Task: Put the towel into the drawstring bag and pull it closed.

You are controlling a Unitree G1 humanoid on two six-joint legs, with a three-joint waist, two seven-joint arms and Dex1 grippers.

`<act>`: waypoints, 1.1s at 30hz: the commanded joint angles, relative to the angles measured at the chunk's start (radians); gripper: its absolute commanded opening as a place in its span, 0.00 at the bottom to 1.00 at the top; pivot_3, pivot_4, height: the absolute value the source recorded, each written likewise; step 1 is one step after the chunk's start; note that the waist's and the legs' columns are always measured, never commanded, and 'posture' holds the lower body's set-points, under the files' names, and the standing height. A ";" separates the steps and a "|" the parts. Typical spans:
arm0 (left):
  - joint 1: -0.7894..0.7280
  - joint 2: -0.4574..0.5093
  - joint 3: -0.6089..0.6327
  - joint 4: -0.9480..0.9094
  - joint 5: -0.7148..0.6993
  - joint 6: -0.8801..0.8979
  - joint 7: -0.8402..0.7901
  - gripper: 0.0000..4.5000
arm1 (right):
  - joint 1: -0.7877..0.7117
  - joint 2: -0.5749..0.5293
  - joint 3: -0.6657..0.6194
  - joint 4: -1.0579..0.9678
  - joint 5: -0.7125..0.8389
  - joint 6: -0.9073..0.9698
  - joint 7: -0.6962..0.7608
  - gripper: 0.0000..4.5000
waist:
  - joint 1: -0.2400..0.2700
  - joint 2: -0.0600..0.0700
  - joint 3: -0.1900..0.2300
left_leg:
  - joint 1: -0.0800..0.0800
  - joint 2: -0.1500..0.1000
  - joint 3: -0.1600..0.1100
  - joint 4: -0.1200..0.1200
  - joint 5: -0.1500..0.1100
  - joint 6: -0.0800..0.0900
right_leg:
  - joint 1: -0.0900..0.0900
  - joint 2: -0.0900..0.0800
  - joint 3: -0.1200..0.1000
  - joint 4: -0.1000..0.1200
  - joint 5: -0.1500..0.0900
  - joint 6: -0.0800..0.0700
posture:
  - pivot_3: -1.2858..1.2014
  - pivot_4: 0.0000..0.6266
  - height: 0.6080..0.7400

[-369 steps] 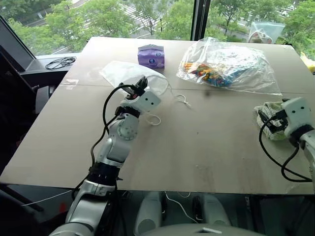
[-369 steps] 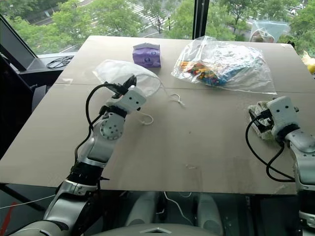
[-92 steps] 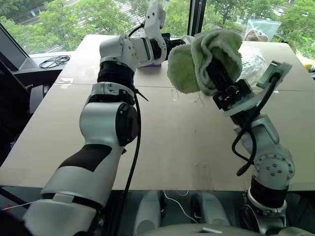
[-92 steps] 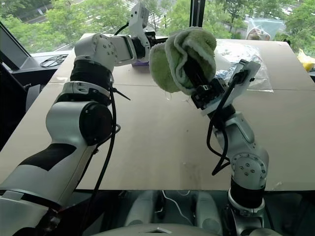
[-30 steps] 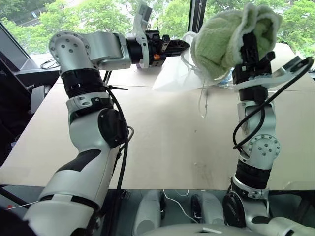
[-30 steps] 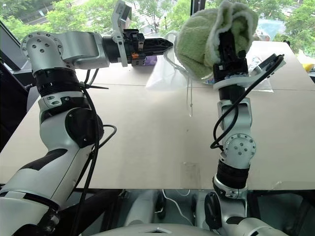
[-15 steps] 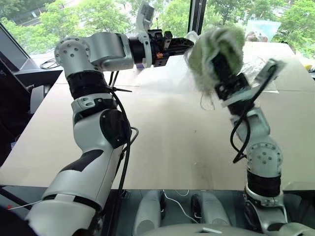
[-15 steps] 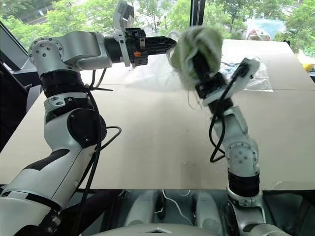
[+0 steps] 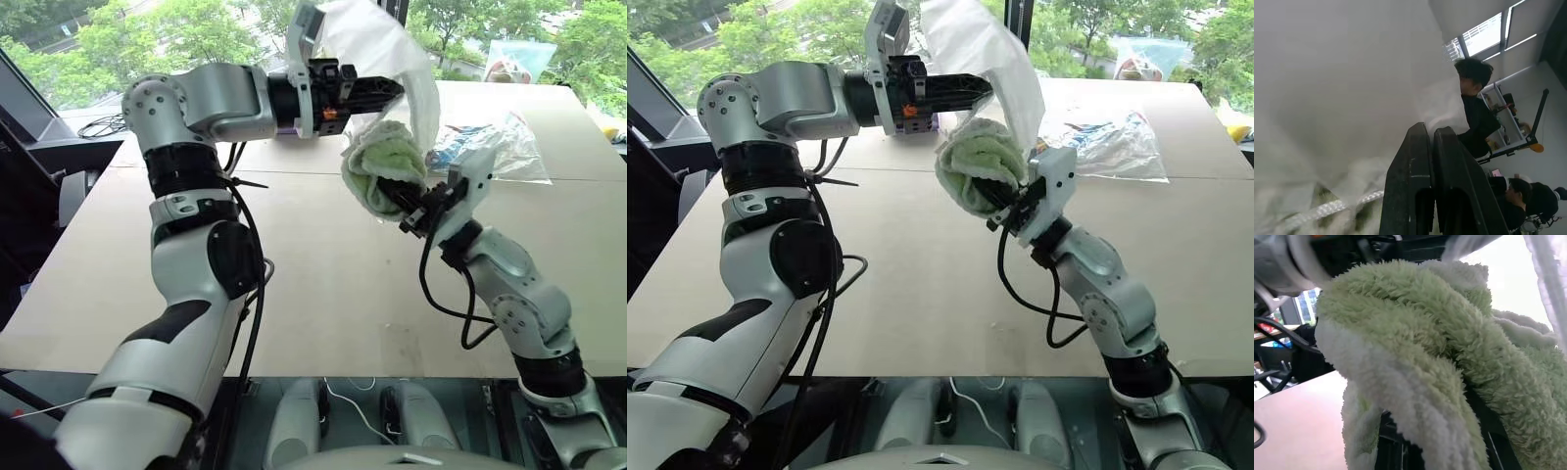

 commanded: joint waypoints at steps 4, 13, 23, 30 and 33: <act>-0.006 0.035 -0.047 -0.034 -0.114 0.002 0.028 0.02 | -0.054 0.171 -0.146 -0.010 0.047 -0.024 -0.148 0.00 | 0.002 -0.002 0.002 | 0.000 -0.001 0.000 0.000 0.002 -0.004 | 0.000 0.000 0.000 0.000 0.000 0.000 | 0.52 0.24 0.99; 0.009 0.047 -0.089 -0.028 -0.121 0.002 0.027 0.02 | -0.081 0.300 -0.229 -0.025 0.121 -0.057 -0.181 0.00 | 0.000 -0.002 0.002 | 0.000 -0.001 0.000 0.000 0.000 0.000 | 0.000 0.000 0.000 -0.001 0.000 0.000 | 0.52 0.24 0.99; 0.067 0.057 -0.166 -0.123 -0.241 -0.002 0.015 0.02 | 0.006 0.057 -0.053 -0.083 0.047 0.157 -0.004 0.00 | -0.002 -0.001 0.003 | 0.000 -0.001 0.000 -0.002 0.000 0.000 | 0.000 -0.001 0.000 -0.002 0.000 0.000 | 0.52 0.24 0.99; 0.203 0.100 -0.304 -0.240 -0.482 -0.118 0.112 0.02 | -0.013 0.101 -0.097 -0.076 0.105 0.190 -0.009 0.00 | 0.004 -0.001 0.003 | 0.000 0.000 -0.003 -0.001 0.001 -0.001 | 0.001 -0.002 0.000 -0.001 0.000 0.000 | 0.52 0.24 0.99; 0.258 0.100 -0.354 -0.302 -0.561 -0.188 0.142 0.02 | -0.027 0.178 -0.151 -0.059 0.171 0.161 -0.081 0.00 | 0.002 -0.001 0.003 | 0.000 -0.001 -0.003 -0.001 0.000 -0.001 | 0.002 -0.006 0.001 -0.004 0.000 -0.001 | 0.52 0.24 0.99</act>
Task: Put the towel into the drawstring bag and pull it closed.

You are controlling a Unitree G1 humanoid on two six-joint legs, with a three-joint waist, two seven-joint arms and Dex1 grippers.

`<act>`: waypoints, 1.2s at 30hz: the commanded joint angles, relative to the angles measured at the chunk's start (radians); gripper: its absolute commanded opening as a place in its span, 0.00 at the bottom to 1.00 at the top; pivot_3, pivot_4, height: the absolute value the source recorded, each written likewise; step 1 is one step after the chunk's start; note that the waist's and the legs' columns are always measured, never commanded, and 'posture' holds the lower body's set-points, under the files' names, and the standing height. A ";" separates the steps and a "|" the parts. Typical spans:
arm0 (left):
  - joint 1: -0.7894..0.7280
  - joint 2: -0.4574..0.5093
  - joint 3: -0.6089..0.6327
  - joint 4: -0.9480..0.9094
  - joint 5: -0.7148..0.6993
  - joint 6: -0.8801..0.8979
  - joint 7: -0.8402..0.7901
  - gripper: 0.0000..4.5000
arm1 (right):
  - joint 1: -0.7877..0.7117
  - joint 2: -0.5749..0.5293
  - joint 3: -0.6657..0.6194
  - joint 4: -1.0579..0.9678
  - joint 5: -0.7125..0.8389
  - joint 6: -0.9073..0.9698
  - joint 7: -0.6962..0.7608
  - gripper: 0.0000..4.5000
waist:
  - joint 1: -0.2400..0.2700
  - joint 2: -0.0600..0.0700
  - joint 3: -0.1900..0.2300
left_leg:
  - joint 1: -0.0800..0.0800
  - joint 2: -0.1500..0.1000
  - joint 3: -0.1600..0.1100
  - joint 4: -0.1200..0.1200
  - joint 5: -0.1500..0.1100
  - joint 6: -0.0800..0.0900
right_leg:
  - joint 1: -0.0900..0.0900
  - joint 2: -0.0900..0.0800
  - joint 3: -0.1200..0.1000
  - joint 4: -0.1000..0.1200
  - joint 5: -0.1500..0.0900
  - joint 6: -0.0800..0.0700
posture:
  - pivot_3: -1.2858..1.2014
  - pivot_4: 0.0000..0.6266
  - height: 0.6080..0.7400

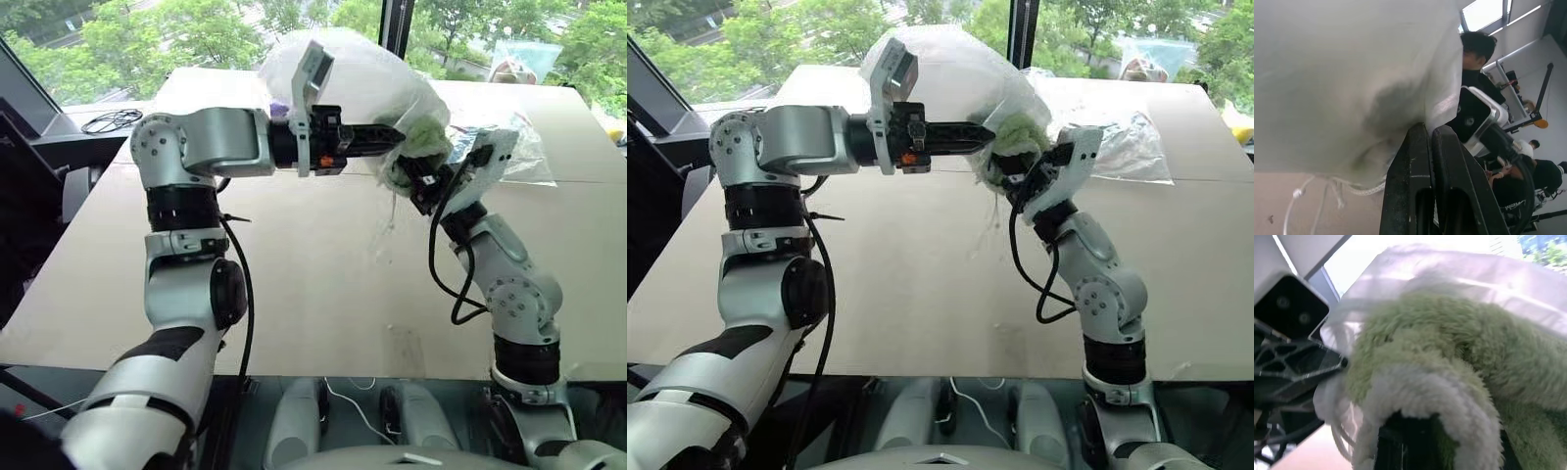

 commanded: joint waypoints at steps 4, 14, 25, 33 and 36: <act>0.092 -0.034 -0.054 -0.158 -0.096 -0.128 0.021 0.02 | -0.015 0.018 0.044 -0.056 0.021 0.027 0.060 0.00 | -0.001 0.000 0.000 | 0.000 0.000 0.000 0.000 0.000 0.001 | 0.000 0.002 -0.001 0.000 0.000 0.000 | 0.52 0.24 0.99; 0.199 -0.008 -0.088 -0.246 -0.096 -0.170 -0.020 0.02 | -0.033 0.104 -0.009 0.041 0.157 0.046 0.029 0.00 | -0.003 0.000 0.001 | 0.000 0.000 -0.001 0.000 0.000 0.001 | 0.000 0.006 -0.001 -0.001 0.001 0.000 | 0.52 0.24 0.99; 0.297 0.109 -0.196 -0.364 -0.096 -0.177 -0.184 0.02 | -0.053 0.091 -0.017 0.151 0.219 0.098 -0.017 0.00 | -0.005 0.001 0.002 | -0.001 0.001 -0.002 -0.002 0.001 0.000 | 0.000 0.006 -0.002 -0.003 0.001 -0.002 | 0.52 0.24 0.99; 0.322 0.159 -0.222 -0.385 -0.048 -0.236 -0.258 0.02 | -0.025 0.020 0.003 0.145 0.158 0.095 0.060 0.00 | -0.001 0.001 0.003 | -0.001 0.000 -0.001 -0.002 0.001 0.000 | 0.000 0.005 -0.002 -0.004 0.000 -0.003 | 0.52 0.24 0.99; 0.324 0.175 -0.223 -0.389 -0.032 -0.249 -0.281 0.02 | -0.007 -0.006 0.029 0.118 0.180 0.136 0.126 0.00 | -0.003 0.002 0.003 | -0.001 0.000 -0.001 -0.003 0.001 0.000 | -0.001 0.006 -0.001 -0.004 0.001 -0.002 | 0.52 0.24 0.99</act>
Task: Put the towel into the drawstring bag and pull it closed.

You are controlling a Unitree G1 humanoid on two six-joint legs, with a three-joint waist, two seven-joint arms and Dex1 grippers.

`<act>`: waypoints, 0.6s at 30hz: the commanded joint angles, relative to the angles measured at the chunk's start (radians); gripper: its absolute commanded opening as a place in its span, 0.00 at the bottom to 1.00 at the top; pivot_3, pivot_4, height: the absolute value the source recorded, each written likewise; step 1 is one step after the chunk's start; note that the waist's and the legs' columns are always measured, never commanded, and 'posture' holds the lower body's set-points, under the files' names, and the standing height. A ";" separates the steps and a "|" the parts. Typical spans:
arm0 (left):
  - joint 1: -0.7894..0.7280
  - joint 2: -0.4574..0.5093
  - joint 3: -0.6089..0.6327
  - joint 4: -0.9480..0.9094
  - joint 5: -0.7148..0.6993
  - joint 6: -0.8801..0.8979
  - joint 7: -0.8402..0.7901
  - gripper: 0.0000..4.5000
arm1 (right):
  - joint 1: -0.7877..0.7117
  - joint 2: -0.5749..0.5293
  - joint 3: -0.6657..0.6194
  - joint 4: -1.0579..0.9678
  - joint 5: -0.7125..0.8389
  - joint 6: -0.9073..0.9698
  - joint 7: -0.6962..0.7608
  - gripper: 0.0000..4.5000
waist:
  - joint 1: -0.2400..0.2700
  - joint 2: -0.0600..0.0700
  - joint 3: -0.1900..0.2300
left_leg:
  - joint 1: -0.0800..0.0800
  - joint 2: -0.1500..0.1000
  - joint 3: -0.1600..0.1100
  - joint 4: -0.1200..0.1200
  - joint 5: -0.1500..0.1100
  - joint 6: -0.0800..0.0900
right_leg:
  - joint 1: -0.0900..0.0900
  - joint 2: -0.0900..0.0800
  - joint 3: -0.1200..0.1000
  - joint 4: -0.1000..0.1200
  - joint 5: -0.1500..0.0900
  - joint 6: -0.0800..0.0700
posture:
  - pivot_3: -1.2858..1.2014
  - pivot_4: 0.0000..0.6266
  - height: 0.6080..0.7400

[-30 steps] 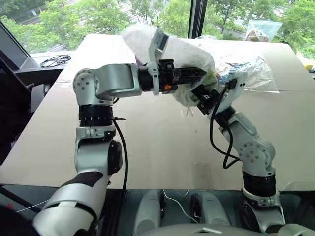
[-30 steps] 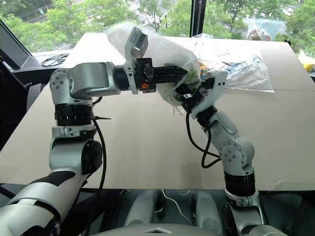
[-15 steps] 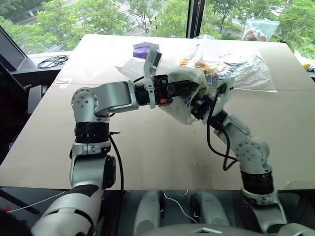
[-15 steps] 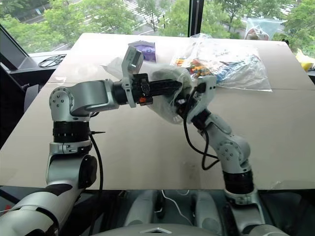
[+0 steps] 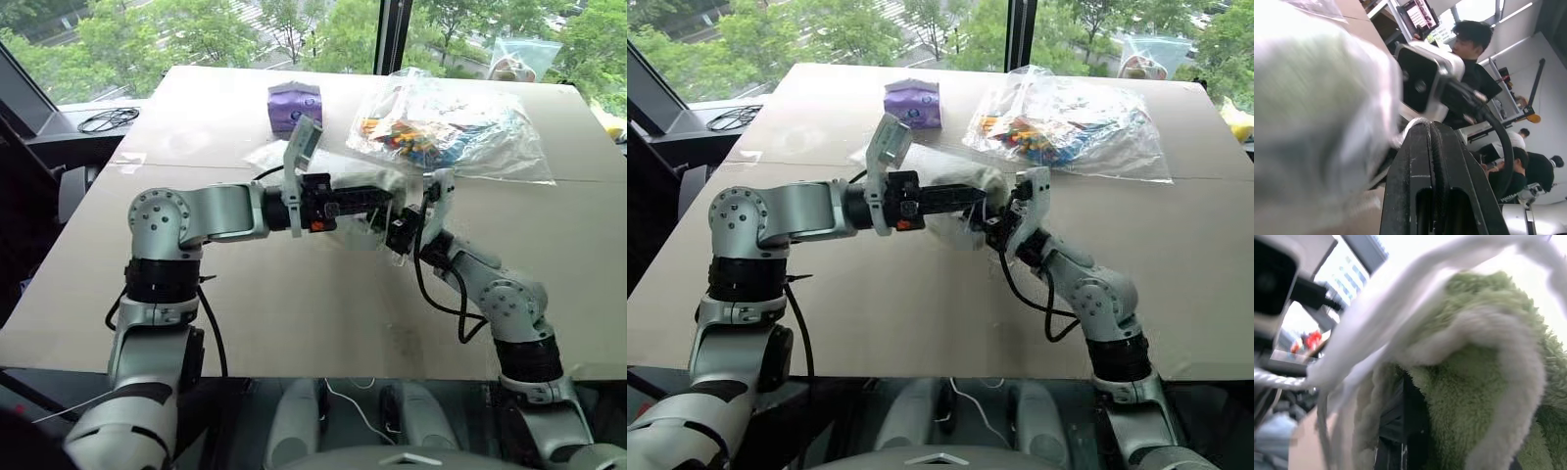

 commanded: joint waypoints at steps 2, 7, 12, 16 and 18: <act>-0.005 0.023 0.010 -0.038 0.023 -0.025 -0.051 0.02 | -0.002 -0.016 0.017 -0.043 -0.025 -0.016 0.044 0.00 | 0.000 0.000 0.000 | 0.000 0.000 0.000 0.000 0.000 0.000 | 0.000 0.000 0.000 0.000 0.000 0.000 | 0.52 0.24 0.99; 0.004 0.073 0.076 -0.060 0.084 -0.049 -0.149 0.00 | -0.009 0.013 0.040 -0.035 -0.059 -0.034 0.078 0.19 | -0.001 0.000 0.000 | 0.000 0.000 0.000 -0.001 0.000 0.000 | -0.001 0.001 -0.002 0.000 0.000 0.000 | 0.52 0.24 0.99; 0.033 0.143 0.142 -0.050 0.205 -0.081 -0.250 0.00 | -0.007 -0.028 0.129 -0.052 -0.137 -0.024 0.146 0.62 | -0.002 0.001 0.000 | 0.000 0.000 0.001 -0.001 0.000 0.000 | -0.001 0.001 -0.002 0.000 0.000 -0.001 | 0.52 0.24 0.99; 0.045 0.157 0.197 0.042 0.319 -0.141 -0.296 0.00 | 0.006 -0.065 0.164 -0.051 -0.184 -0.024 0.183 0.73 | 0.002 0.001 0.000 | 0.000 0.000 0.001 -0.002 -0.001 -0.001 | -0.001 0.001 -0.003 -0.001 -0.001 -0.002 | 0.52 0.24 0.99; 0.063 0.154 0.197 0.050 0.366 -0.136 -0.321 0.00 | 0.008 -0.080 0.162 -0.050 -0.203 -0.025 0.190 0.73 | 0.002 0.000 0.000 | 0.000 0.000 0.001 -0.002 -0.001 -0.002 | -0.001 0.000 -0.003 -0.001 -0.002 -0.003 | 0.52 0.24 0.99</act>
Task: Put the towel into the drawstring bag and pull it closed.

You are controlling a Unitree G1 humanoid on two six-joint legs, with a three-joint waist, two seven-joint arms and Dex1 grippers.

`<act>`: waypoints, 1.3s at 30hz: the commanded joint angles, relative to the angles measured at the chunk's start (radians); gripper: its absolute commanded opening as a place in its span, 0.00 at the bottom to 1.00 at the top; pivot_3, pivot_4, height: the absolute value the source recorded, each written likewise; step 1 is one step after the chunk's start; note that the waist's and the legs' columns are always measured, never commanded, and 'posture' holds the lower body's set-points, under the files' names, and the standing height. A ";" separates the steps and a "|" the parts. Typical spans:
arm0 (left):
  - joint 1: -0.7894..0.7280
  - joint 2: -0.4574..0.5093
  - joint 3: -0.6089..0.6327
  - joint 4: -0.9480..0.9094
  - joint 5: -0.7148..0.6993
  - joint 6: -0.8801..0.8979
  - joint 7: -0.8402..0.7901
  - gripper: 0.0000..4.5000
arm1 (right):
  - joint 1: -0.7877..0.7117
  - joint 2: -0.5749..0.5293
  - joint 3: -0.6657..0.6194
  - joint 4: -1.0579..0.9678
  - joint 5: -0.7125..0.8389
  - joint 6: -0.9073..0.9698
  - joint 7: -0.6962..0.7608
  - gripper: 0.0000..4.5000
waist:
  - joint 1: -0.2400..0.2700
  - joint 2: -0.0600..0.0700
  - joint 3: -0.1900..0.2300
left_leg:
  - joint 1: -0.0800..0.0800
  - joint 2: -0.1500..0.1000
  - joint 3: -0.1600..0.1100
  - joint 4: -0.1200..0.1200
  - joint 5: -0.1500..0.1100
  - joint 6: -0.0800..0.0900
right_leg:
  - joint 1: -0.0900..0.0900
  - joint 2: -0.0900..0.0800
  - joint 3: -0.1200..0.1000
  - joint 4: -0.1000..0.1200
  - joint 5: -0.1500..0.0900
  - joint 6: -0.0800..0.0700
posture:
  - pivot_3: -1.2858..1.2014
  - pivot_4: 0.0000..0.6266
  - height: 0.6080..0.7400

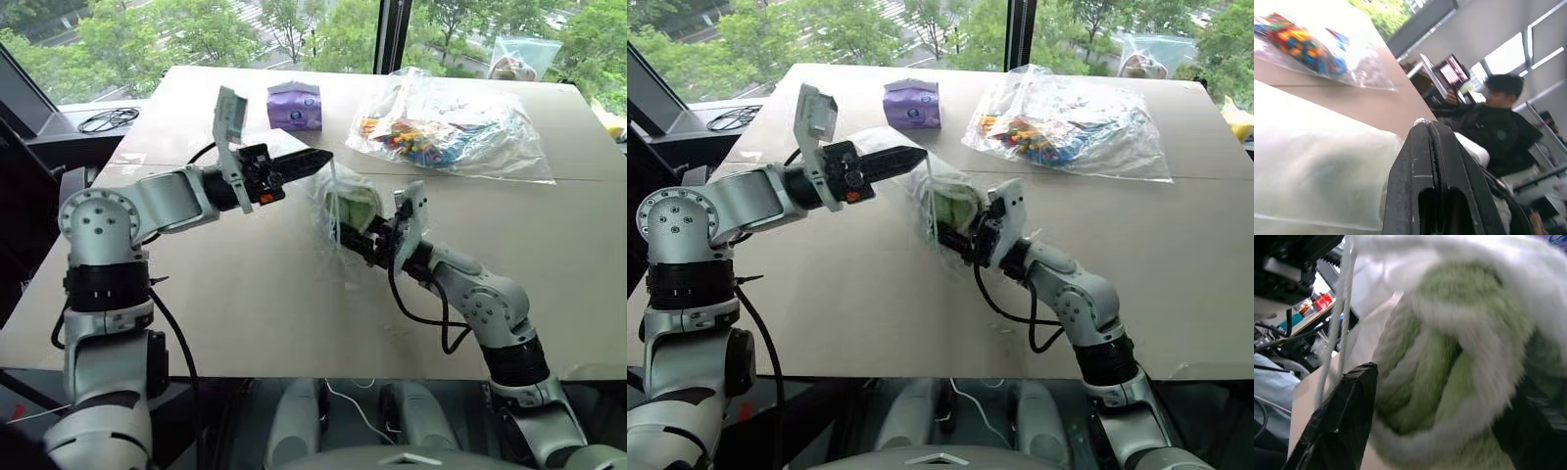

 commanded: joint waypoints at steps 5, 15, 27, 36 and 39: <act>0.058 -0.022 0.018 -0.026 0.103 0.011 -0.070 0.00 | 0.003 -0.025 -0.029 -0.059 -0.025 0.005 0.020 0.73 | -0.001 0.000 0.000 | 0.000 0.000 0.002 0.000 -0.001 -0.001 | 0.000 -0.003 0.001 -0.001 0.000 0.000 | 0.52 0.24 0.99; 0.061 -0.034 0.050 -0.040 0.125 0.039 -0.064 0.00 | 0.036 0.001 -0.083 -0.100 -0.028 0.014 -0.010 0.73 | -0.001 -0.001 0.001 | 0.000 0.001 0.000 -0.001 0.000 0.000 | 0.000 -0.004 0.000 0.000 0.001 0.002 | 0.52 0.24 0.99; 0.068 -0.044 0.073 -0.054 0.124 0.057 -0.045 0.00 | 0.009 -0.110 0.159 0.075 -0.479 -0.200 -0.025 0.99 | -0.007 -0.001 0.001 | 0.001 0.001 -0.001 -0.001 0.001 -0.001 | -0.001 -0.002 0.000 0.001 0.000 0.001 | 0.52 0.24 0.99; 0.084 -0.054 0.088 -0.070 0.112 0.062 -0.020 0.00 | -0.018 -0.028 0.126 0.256 -0.598 -0.277 -0.074 0.87 | -0.002 -0.002 0.001 | 0.001 -0.001 0.000 -0.002 0.002 -0.004 | 0.000 -0.002 0.000 -0.001 0.001 0.002 | 0.52 0.24 0.99; 0.090 -0.057 0.096 -0.072 0.108 0.063 -0.014 0.00 | -0.004 -0.026 0.094 0.247 -0.600 -0.285 -0.079 0.60 | -0.001 -0.002 0.001 | 0.001 -0.001 0.000 -0.002 0.001 -0.006 | 0.000 -0.002 -0.001 0.000 0.001 0.002 | 0.52 0.24 0.99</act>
